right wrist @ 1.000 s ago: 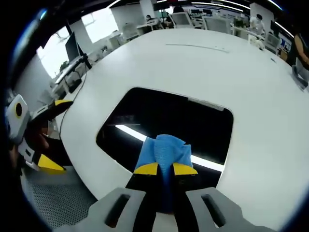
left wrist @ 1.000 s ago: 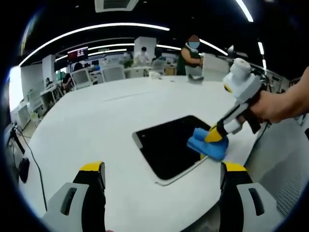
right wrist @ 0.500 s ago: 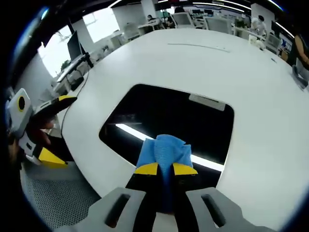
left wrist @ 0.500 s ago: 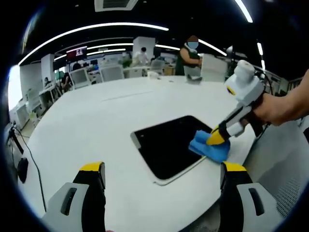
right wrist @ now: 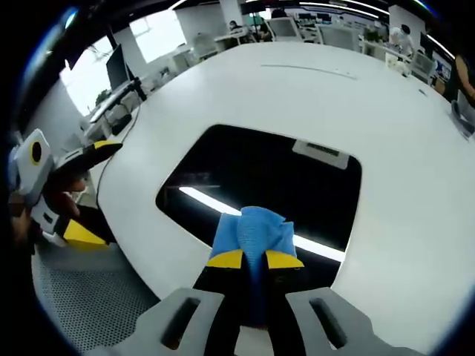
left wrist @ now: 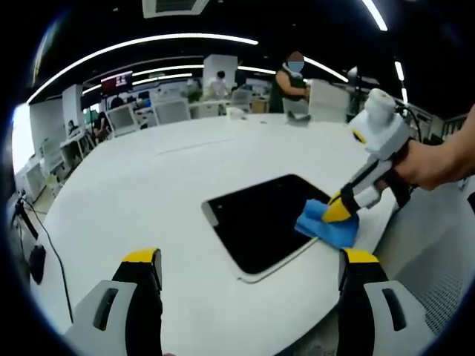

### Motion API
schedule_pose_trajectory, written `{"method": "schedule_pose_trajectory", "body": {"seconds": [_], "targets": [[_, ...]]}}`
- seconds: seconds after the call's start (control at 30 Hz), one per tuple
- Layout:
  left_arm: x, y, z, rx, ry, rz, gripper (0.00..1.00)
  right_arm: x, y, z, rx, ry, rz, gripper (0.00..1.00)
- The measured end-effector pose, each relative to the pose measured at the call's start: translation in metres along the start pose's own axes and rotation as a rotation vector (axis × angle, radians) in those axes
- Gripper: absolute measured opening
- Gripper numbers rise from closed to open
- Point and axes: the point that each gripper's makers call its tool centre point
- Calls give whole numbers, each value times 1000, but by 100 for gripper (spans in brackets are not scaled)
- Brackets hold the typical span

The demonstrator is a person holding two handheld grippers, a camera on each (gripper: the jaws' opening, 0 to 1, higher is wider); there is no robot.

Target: Wipe the mirror surface with the cleaning cloth until all visible marks leave the cleaned area.

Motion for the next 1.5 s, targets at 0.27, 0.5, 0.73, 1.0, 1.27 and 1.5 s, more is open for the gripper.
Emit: {"method": "schedule_pose_trajectory", "body": {"seconds": [0.27, 0.5, 0.73, 1.0, 1.27, 1.5], "targets": [[0, 0, 1, -6, -4, 1, 99, 0, 0, 0, 0, -6, -6, 4], [0, 0, 2, -9, -6, -1, 99, 0, 0, 2, -3, 10, -10, 4], [0, 0, 2, -12, -7, -2, 99, 0, 0, 1, 0, 9, -13, 4], [0, 0, 2, -15, -8, -1, 99, 6, 3, 2, -5, 19, -10, 4], [0, 0, 3, -17, -8, -3, 99, 12, 5, 4, -2, -1, -5, 4], [-2, 0, 3, -15, -3, -9, 99, 19, 9, 5, -3, -8, 1, 4]]}}
Point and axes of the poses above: the point that each gripper's makers call its tool centre point, and the gripper's own axes: y roughly backward along the fingers, x roughly to its right, z roughly out of its underside, and after that the axes turned 10 degrees about x, right-handed
